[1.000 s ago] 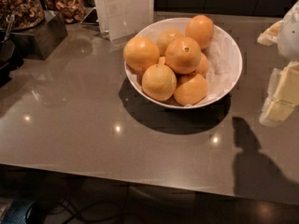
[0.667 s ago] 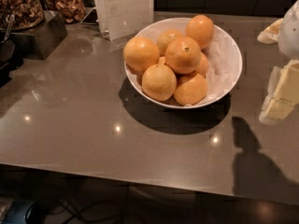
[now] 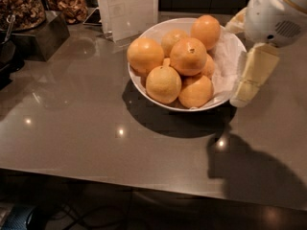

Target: Pick orange from white bowl

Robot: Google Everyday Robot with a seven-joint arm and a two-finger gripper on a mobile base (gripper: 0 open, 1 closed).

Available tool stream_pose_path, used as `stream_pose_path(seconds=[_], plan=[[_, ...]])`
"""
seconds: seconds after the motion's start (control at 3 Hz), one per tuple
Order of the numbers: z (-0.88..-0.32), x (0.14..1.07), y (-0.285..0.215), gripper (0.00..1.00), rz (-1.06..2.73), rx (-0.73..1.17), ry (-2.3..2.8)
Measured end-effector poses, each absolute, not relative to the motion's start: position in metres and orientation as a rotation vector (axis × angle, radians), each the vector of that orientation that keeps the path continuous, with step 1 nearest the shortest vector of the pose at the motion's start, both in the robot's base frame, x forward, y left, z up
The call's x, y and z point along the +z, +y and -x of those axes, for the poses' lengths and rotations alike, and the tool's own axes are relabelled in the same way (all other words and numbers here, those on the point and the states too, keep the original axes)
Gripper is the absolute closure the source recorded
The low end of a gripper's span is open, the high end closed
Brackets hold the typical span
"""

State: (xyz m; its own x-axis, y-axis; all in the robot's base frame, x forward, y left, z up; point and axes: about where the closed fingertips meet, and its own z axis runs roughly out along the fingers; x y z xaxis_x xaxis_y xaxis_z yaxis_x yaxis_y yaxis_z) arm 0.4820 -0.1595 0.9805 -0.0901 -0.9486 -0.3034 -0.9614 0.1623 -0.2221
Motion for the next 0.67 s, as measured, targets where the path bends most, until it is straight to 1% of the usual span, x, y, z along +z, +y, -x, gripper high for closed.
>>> stream_pose_path(seconds=[0.33,0.67], plan=[[-0.5095,0.9761,-0.1134,0.00,1.903,0.121,1.973],[-0.5158,0.9752,-0.1131,0.00,1.885,0.121,1.962]])
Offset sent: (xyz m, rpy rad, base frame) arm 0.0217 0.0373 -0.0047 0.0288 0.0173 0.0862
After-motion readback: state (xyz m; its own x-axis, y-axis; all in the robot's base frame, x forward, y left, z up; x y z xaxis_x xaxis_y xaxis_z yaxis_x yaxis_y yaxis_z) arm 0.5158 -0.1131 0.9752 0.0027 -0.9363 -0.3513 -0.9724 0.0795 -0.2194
